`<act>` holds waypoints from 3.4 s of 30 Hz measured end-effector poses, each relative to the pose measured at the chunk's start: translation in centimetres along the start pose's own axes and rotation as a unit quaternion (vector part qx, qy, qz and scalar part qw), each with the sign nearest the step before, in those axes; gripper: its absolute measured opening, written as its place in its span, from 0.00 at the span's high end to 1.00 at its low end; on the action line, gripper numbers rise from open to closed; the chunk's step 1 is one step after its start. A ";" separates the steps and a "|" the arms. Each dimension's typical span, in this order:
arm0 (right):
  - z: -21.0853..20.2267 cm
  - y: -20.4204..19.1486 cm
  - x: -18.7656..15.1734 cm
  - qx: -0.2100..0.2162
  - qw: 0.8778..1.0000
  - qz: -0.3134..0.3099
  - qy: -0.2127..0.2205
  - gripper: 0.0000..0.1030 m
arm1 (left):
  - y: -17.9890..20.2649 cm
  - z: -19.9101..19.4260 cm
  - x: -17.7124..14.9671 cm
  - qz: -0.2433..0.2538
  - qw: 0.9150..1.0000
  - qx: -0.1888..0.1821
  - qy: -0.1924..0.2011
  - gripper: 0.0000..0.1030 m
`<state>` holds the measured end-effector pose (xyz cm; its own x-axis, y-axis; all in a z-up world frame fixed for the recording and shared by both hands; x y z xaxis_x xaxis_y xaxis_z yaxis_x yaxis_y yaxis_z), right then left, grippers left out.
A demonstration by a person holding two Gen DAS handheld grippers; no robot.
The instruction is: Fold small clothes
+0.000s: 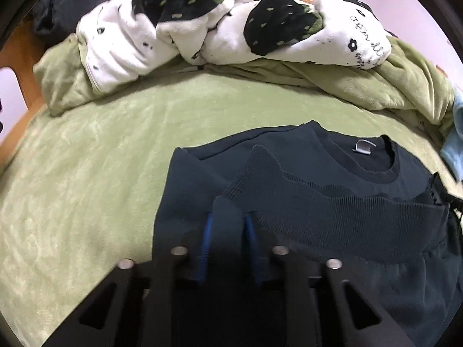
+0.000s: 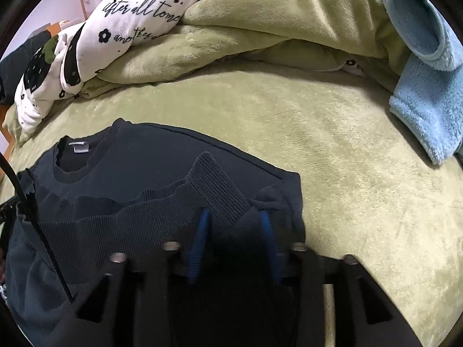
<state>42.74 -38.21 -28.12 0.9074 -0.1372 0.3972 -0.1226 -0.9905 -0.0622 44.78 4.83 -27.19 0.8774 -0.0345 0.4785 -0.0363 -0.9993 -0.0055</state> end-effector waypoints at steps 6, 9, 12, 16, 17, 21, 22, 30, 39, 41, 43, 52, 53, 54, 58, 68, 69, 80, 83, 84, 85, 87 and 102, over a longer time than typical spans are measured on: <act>-3.3 -0.1 0.2 0.008 0.998 -0.007 0.059 0.88 | -0.6 -3.6 0.7 -0.008 0.997 0.008 0.071 0.95; -5.6 1.2 0.8 0.029 0.994 0.021 0.101 0.88 | -1.8 -4.7 1.1 -0.020 0.995 0.014 0.092 0.95; -4.9 1.3 1.0 0.020 0.995 0.024 0.096 0.88 | -2.1 -3.3 0.9 -0.025 0.998 0.011 0.065 0.95; -0.9 1.0 0.7 -0.009 0.999 0.024 0.036 0.88 | -2.0 -1.9 0.4 -0.028 0.998 0.017 0.047 0.95; -0.7 0.9 0.8 -0.008 0.999 0.026 0.033 0.87 | -1.9 -2.0 0.3 -0.028 0.998 0.015 0.047 0.95; -1.6 1.2 0.5 -0.001 0.999 0.031 0.032 0.71 | -2.0 -2.2 0.1 -0.032 0.999 0.009 0.038 0.92; -2.0 1.4 0.4 -0.008 0.999 0.037 0.032 0.68 | -2.0 -2.5 0.0 -0.034 0.999 0.010 0.037 0.92; -7.6 -1.5 -1.6 0.017 0.997 0.026 0.071 0.67 | -2.9 -5.5 -1.8 -0.051 0.998 0.004 0.023 0.84; -13.1 -11.2 -7.8 0.061 0.995 -0.039 0.067 0.67 | -3.2 -11.2 -6.2 -0.039 0.999 -0.006 0.015 0.59; -14.0 -14.0 -9.4 0.073 0.994 -0.054 0.064 0.67 | -3.8 -12.4 -7.2 -0.042 0.999 -0.008 0.015 0.59; -14.6 -16.3 -10.8 0.085 0.993 -0.061 0.060 0.67 | -4.6 -13.5 -8.2 -0.047 0.999 -0.012 0.018 0.59; -14.7 -27.4 -16.1 0.122 0.985 -0.111 0.042 0.49 | -11.0 -15.6 -12.7 -0.070 0.997 0.002 0.016 0.59; -14.3 -29.1 -16.8 0.121 0.984 -0.124 0.040 0.48 | -11.8 -15.5 -13.0 -0.075 0.997 0.003 0.015 0.59; -14.0 -30.1 -17.2 0.119 0.983 -0.134 0.040 0.47 | -13.0 -15.3 -13.6 -0.082 0.997 0.005 0.013 0.59; -12.4 -35.7 -19.5 0.115 0.975 -0.187 0.040 0.46 | -16.5 -14.6 -15.2 -0.098 0.995 0.023 0.006 0.59; -6.7 -45.5 -23.4 0.072 0.952 -0.297 0.033 0.35 | -20.8 -12.2 -17.0 -0.130 0.991 0.004 -0.016 0.59; -6.4 -45.9 -23.4 0.062 0.950 -0.304 0.037 0.32 | -20.8 -12.1 -17.1 -0.138 0.990 -0.007 -0.017 0.59; -4.4 -47.2 -20.8 -0.033 0.948 -0.307 0.072 0.69 | -21.4 -13.1 -16.9 -0.161 0.987 -0.006 0.004 0.59; -5.5 -46.3 -20.0 0.004 0.957 -0.282 0.064 0.75 | -21.0 -13.4 -16.6 -0.152 0.988 0.010 0.009 0.59; -6.0 -46.1 -19.8 0.012 0.959 -0.275 0.067 0.75 | -20.7 -13.5 -16.5 -0.150 0.989 0.012 0.009 0.59; -6.9 -45.8 -19.6 0.022 0.961 -0.267 0.073 0.76 | -20.4 -13.6 -16.4 -0.148 0.989 0.012 0.009 0.59; -8.9 -44.9 -19.0 0.031 0.963 -0.252 0.094 0.76 | -19.6 -13.9 -16.1 -0.143 0.990 0.014 0.009 0.59; -17.7 -25.4 -12.7 0.076 0.988 -0.060 0.121 0.78 | -10.2 -15.5 -11.9 -0.088 0.996 0.004 0.032 0.59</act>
<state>27.22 -11.45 -15.43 0.7872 -0.0344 0.6157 0.0589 -0.9897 -0.1306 27.24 15.63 -19.20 0.8379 0.1408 0.5273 0.1181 -0.9900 0.0767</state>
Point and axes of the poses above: each gripper's, at about its wrist camera, not at the fingertips, and z roughly the way its jaws point, y to its right, x to its top, the point moved 9 cm from there along z, roughly the way its jaws point, and after that the axes turned 12 degrees about -y, right-handed, at the moved point
